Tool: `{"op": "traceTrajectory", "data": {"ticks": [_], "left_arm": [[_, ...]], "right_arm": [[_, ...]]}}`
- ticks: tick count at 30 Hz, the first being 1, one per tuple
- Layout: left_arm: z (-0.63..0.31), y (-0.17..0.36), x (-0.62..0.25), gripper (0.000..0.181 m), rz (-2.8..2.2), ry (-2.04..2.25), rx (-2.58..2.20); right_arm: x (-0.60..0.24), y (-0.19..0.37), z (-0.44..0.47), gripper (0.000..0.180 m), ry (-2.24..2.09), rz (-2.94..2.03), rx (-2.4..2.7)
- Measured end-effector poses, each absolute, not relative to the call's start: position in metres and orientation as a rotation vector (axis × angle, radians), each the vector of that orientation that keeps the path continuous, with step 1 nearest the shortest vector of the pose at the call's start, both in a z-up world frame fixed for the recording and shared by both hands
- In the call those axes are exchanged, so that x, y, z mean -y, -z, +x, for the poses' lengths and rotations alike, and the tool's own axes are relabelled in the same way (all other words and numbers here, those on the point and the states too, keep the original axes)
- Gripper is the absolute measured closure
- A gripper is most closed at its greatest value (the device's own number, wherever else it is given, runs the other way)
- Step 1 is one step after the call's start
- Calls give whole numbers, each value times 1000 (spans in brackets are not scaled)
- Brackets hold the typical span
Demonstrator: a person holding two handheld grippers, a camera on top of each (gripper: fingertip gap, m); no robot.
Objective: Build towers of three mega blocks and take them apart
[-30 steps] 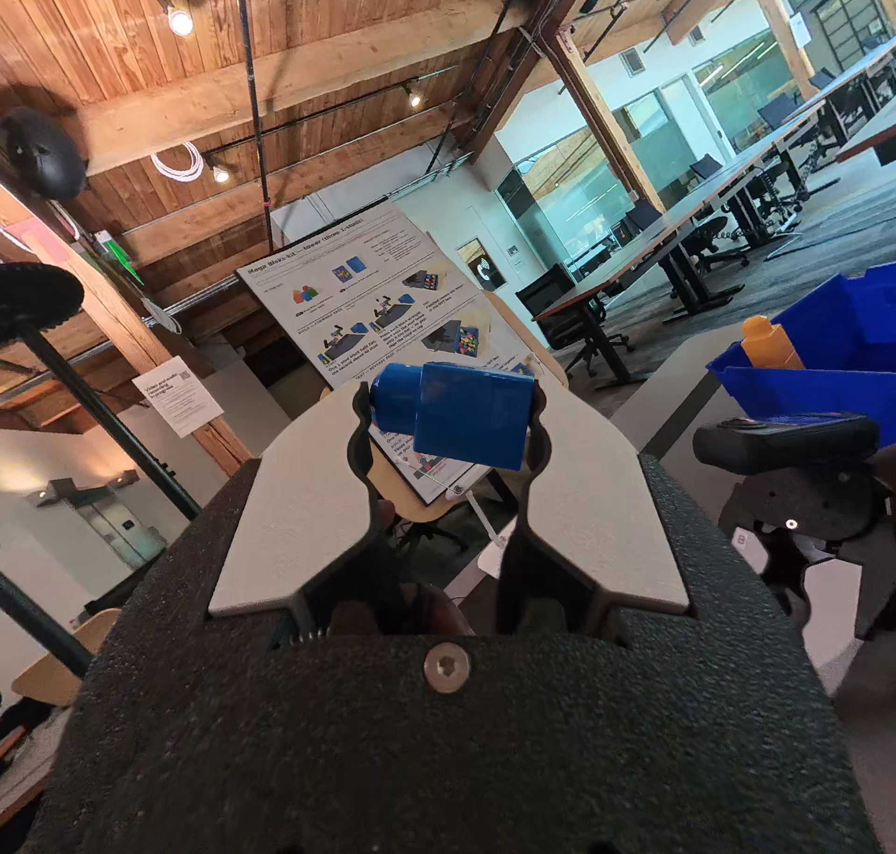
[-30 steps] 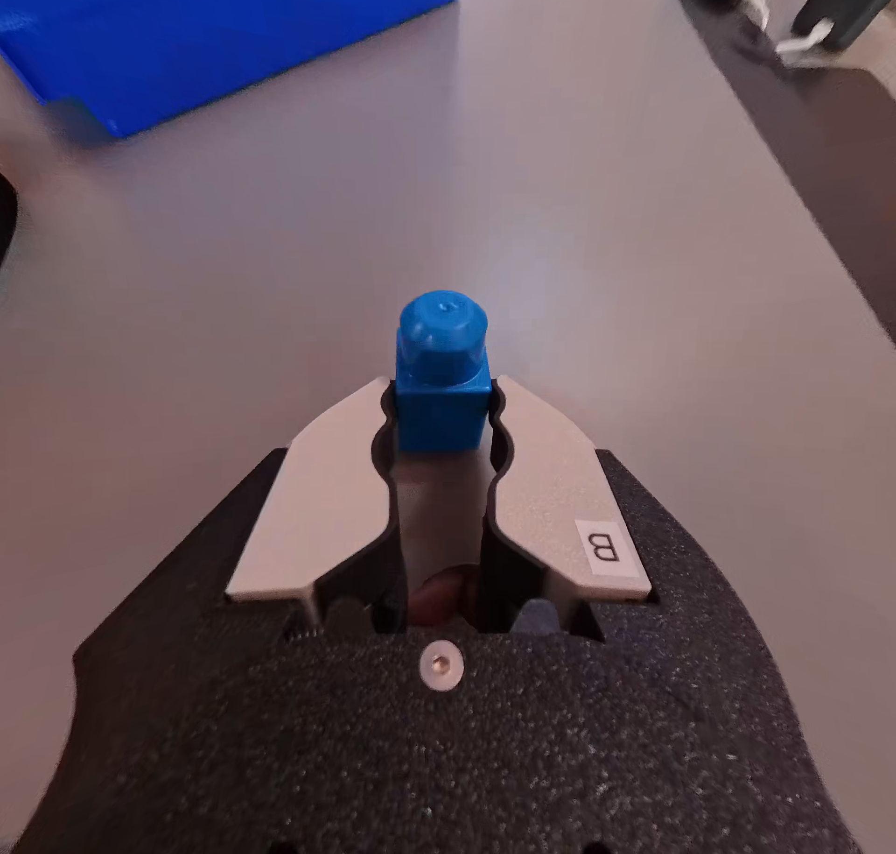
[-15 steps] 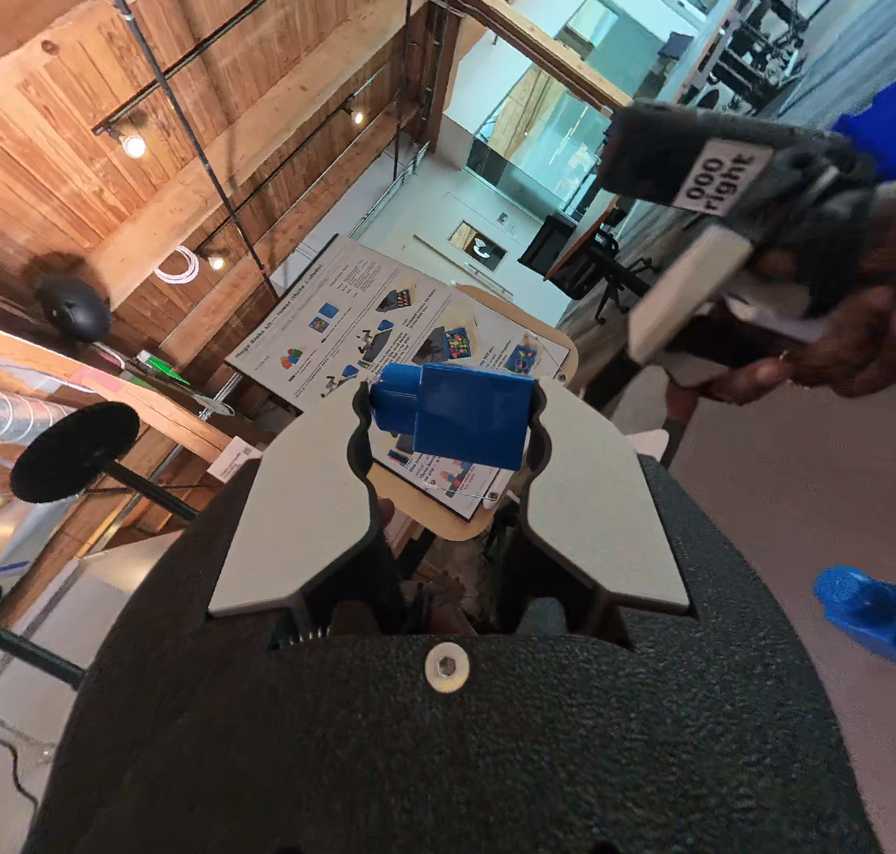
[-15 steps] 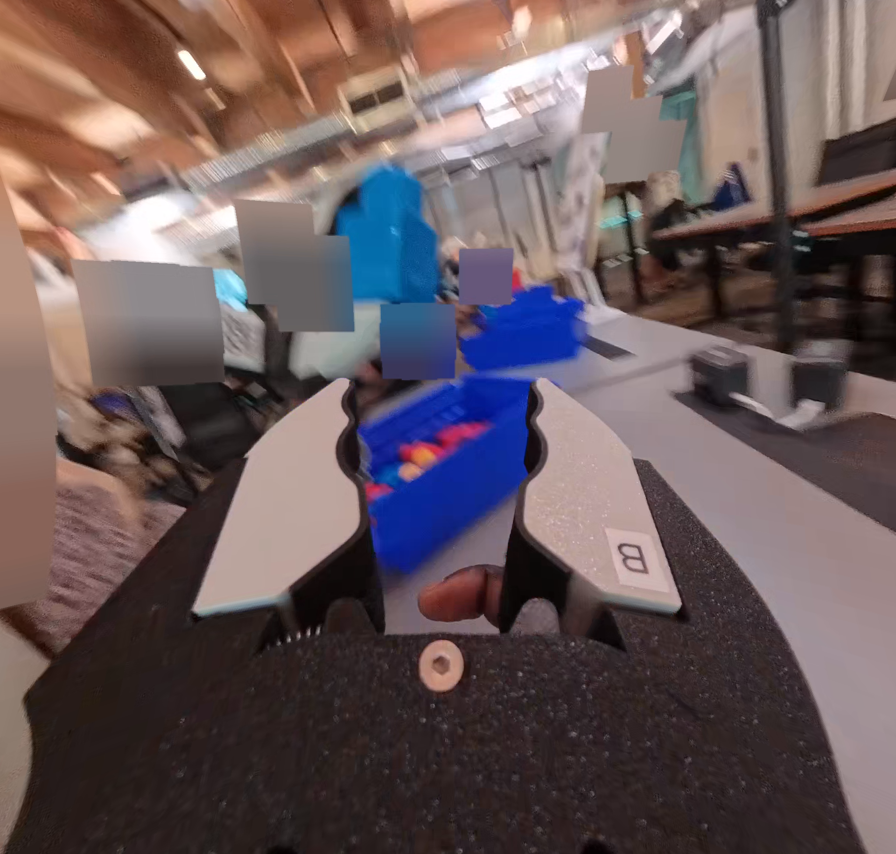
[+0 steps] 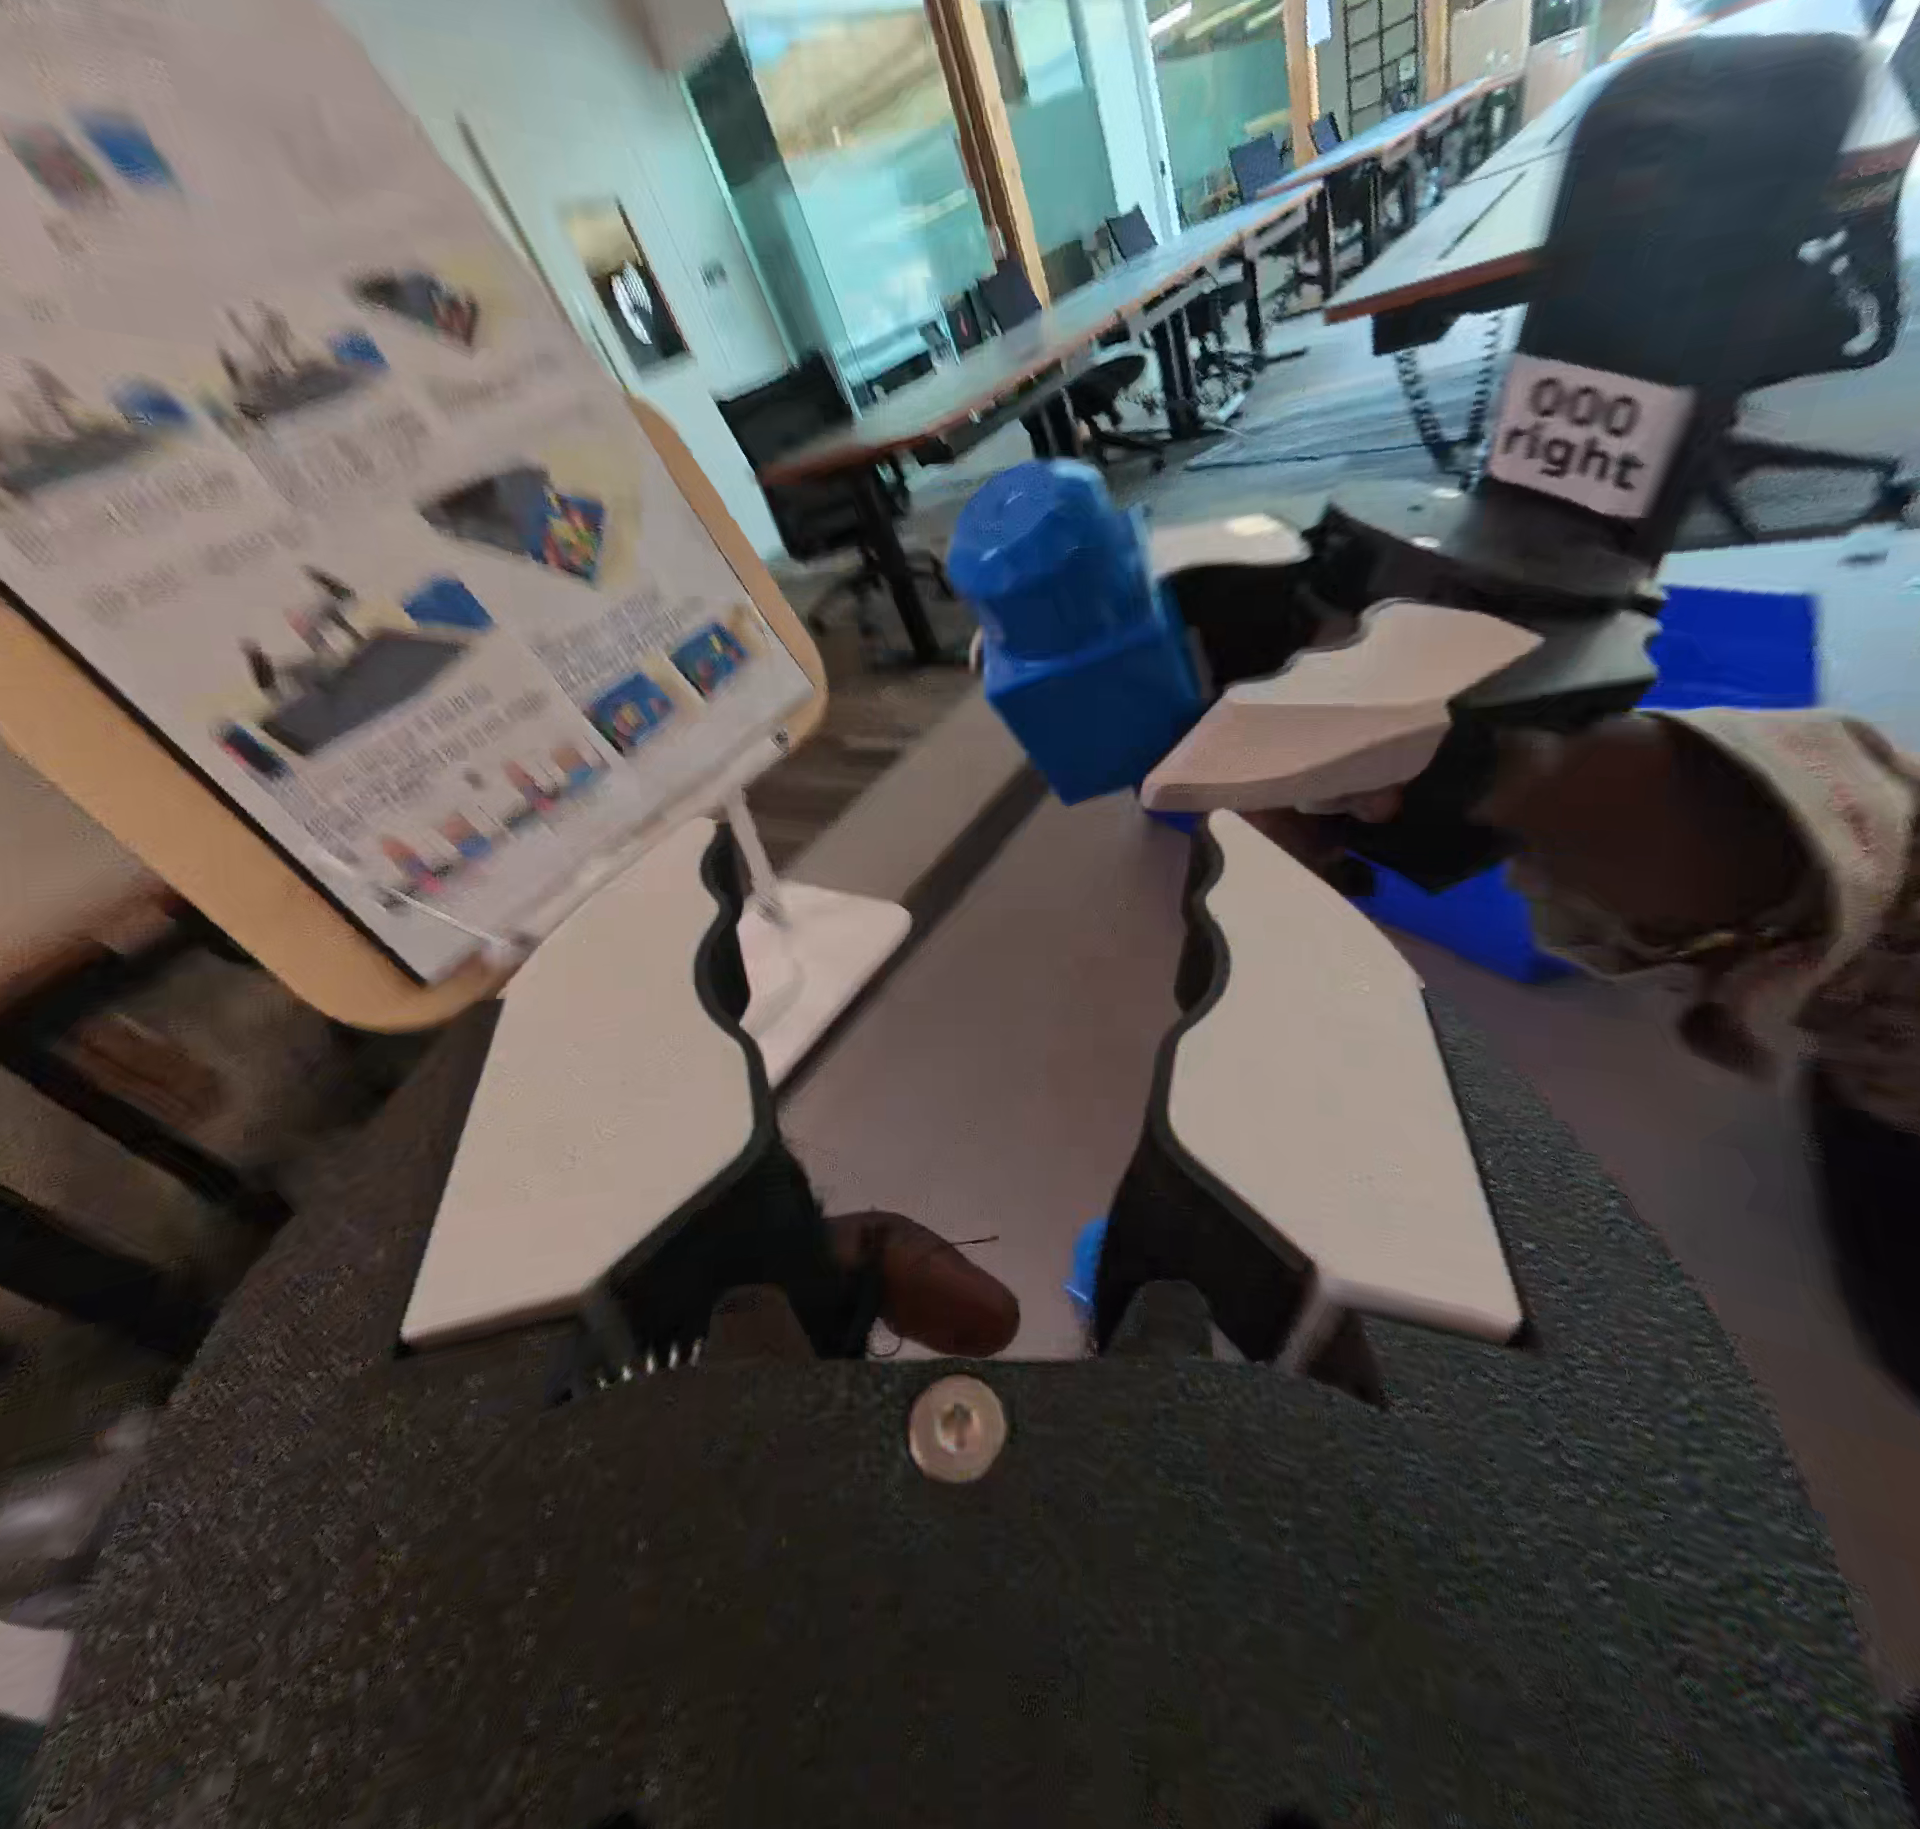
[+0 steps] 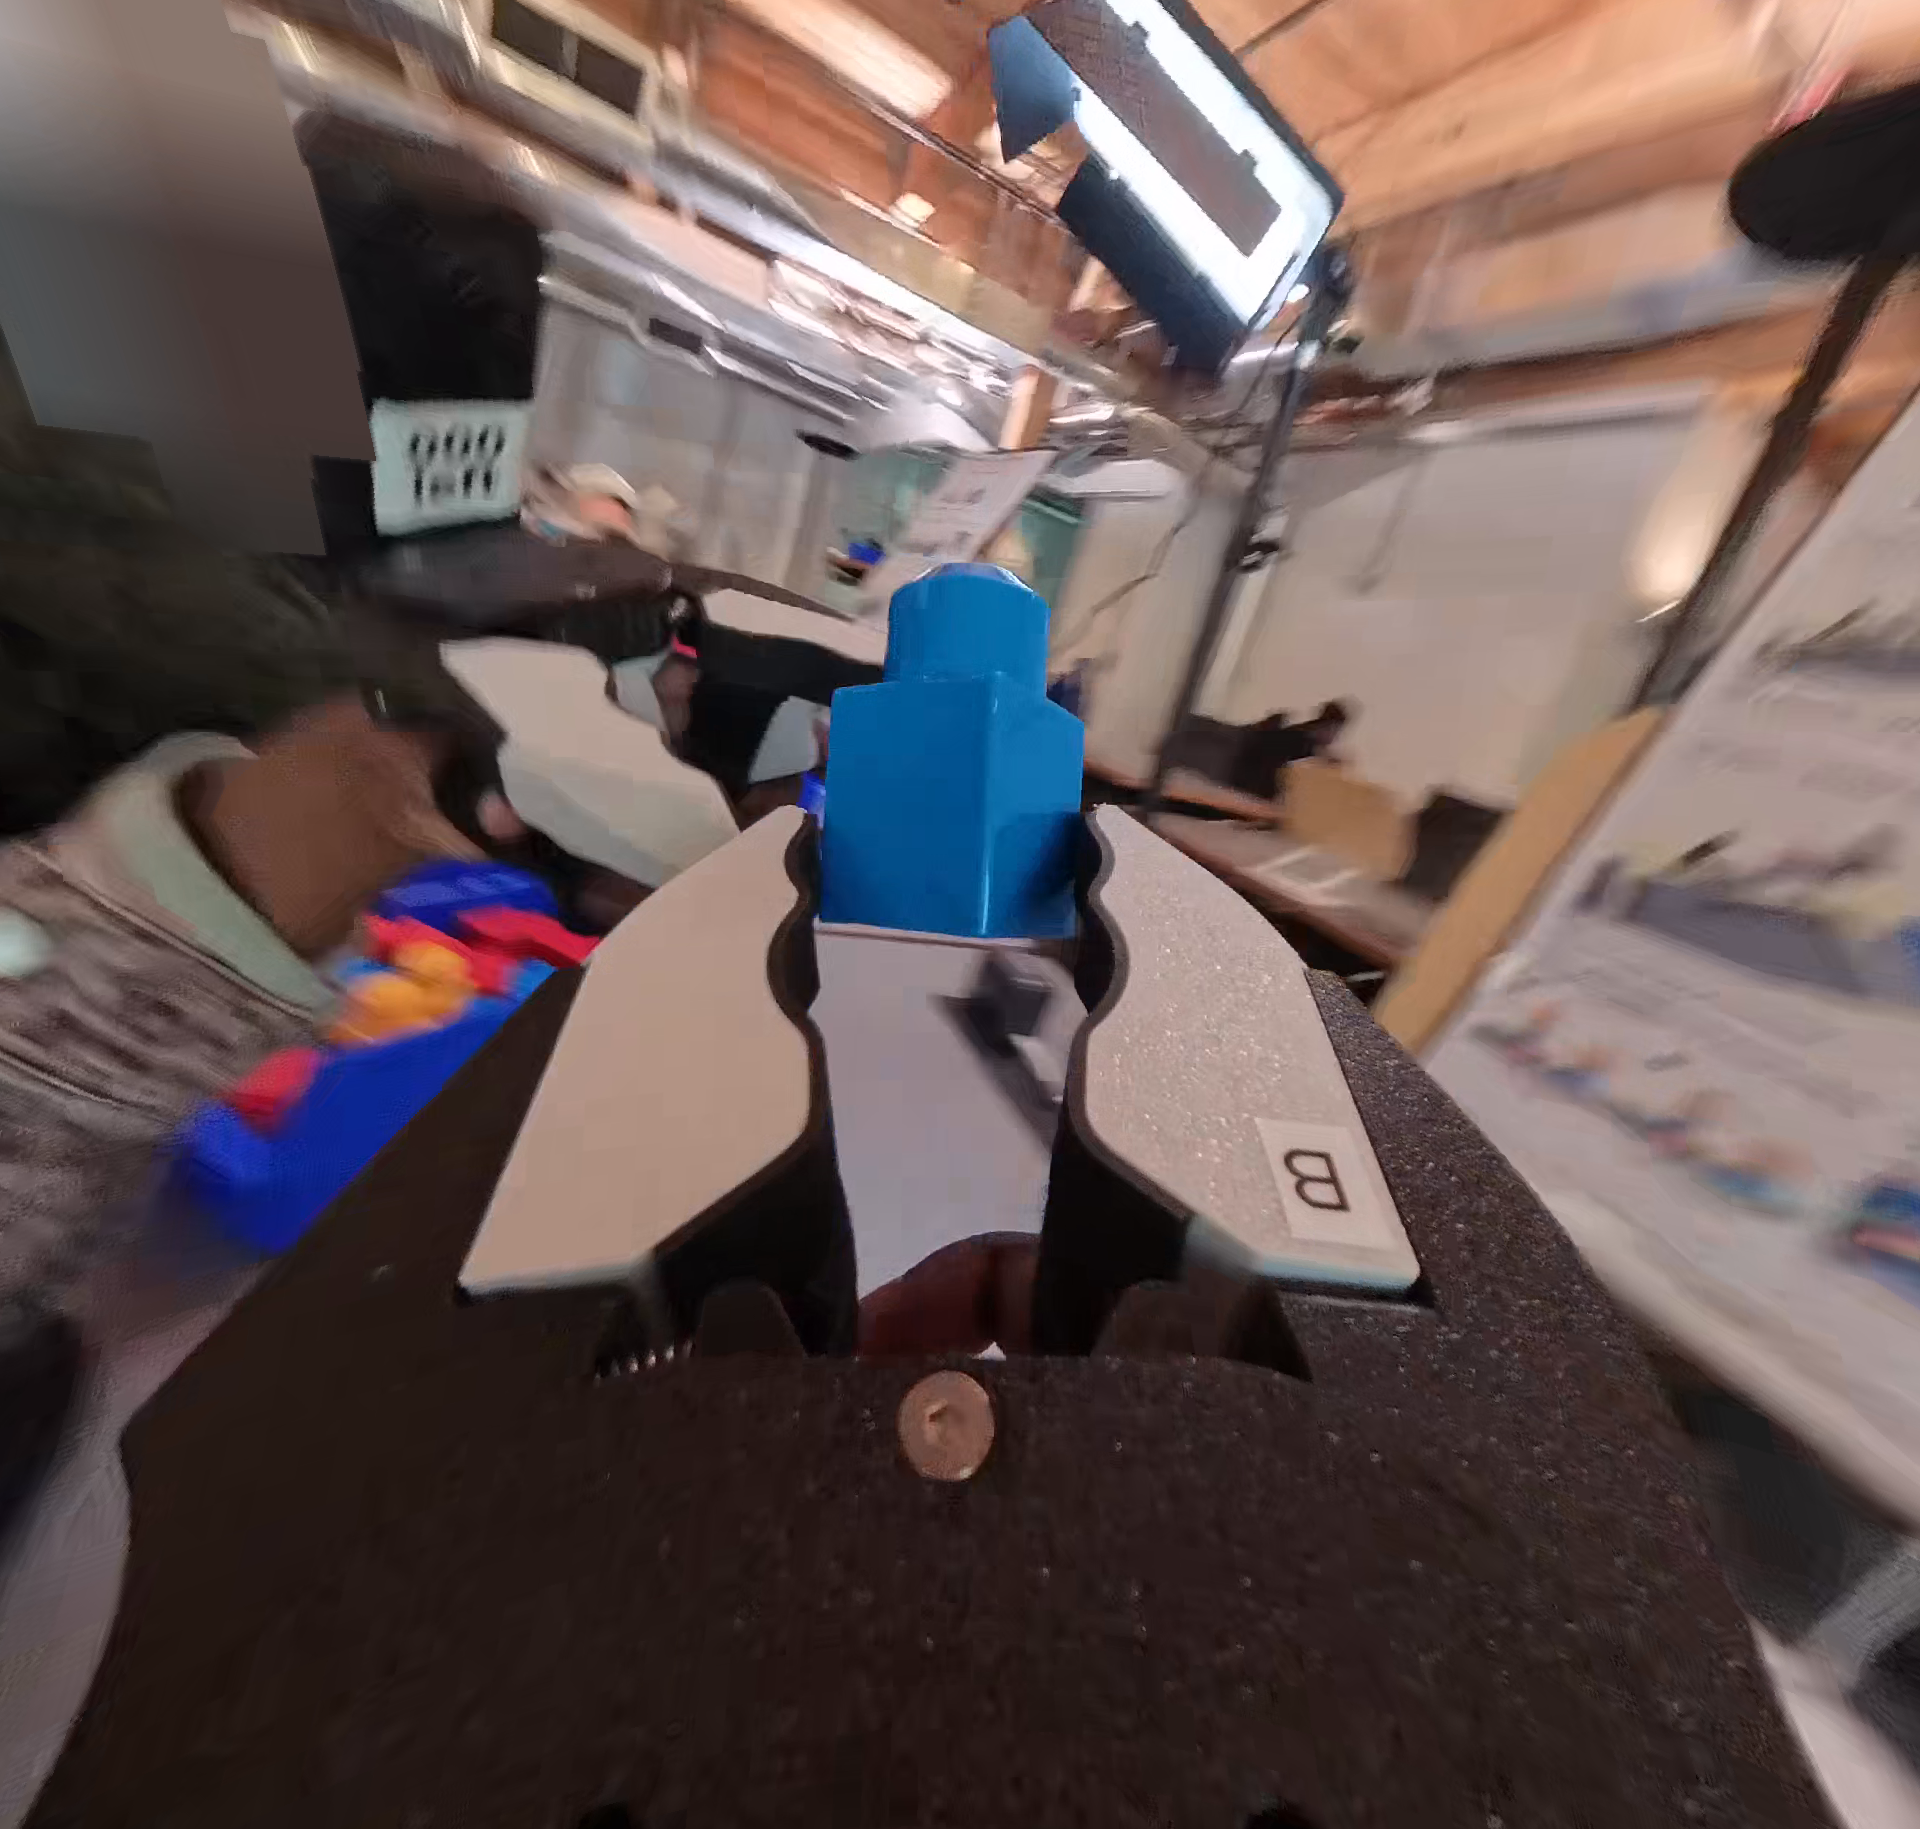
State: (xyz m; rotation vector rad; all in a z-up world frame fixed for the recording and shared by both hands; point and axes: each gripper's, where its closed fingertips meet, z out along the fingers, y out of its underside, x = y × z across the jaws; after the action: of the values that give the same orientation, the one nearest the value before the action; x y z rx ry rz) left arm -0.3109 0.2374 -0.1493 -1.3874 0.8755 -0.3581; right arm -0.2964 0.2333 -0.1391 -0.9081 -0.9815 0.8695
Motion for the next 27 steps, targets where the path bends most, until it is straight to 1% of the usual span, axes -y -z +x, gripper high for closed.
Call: {"op": "traceTrajectory", "data": {"ticks": [1, 3, 6, 8, 11, 15, 16, 17, 19, 22, 24, 25, 27], "left_arm": [[-311, 155, -239, 99, -1464, 434, -852], [-304, 155, -234, 99, -1457, 562, -854], [-306, 139, -226, 105, -1387, 658, -808], [-312, 130, -225, 114, -1370, 661, -755], [-306, 133, -217, 121, -1368, 635, -819], [-294, 155, -213, 122, -1422, 541, -982], [-291, 158, -210, 131, -1418, 542, -1011], [-288, 158, -206, 145, -1396, 559, -1039], [-289, 151, -203, 147, -1368, 580, -1031], [-305, 133, -207, 148, -1324, 609, -904], [-328, 114, -211, 148, -1263, 632, -756], [-345, 101, -214, 148, -1216, 641, -645], [-378, 80, -214, 148, -1109, 699, -456]], "right_arm": [[-235, 139, -295, 133, -717, -882, 1006], [-238, 141, -292, 133, -507, -859, 1058], [-239, 143, -289, 133, -386, -853, 1107], [-241, 151, -289, 132, -270, -860, 1182], [-237, 161, -293, 132, -172, -855, 1283], [-220, 171, -299, 133, -199, -806, 1402], [-217, 173, -300, 133, -206, -802, 1424], [-216, 174, -301, 133, -209, -804, 1433], [-214, 171, -302, 133, -234, -793, 1413], [-219, 160, -303, 134, -390, -842, 1293], [-227, 177, -305, 128, -542, -954, 1318], [-232, 196, -307, 126, -612, -1044, 1364], [-244, 249, -308, 112, -697, -1273, 1497]]}}
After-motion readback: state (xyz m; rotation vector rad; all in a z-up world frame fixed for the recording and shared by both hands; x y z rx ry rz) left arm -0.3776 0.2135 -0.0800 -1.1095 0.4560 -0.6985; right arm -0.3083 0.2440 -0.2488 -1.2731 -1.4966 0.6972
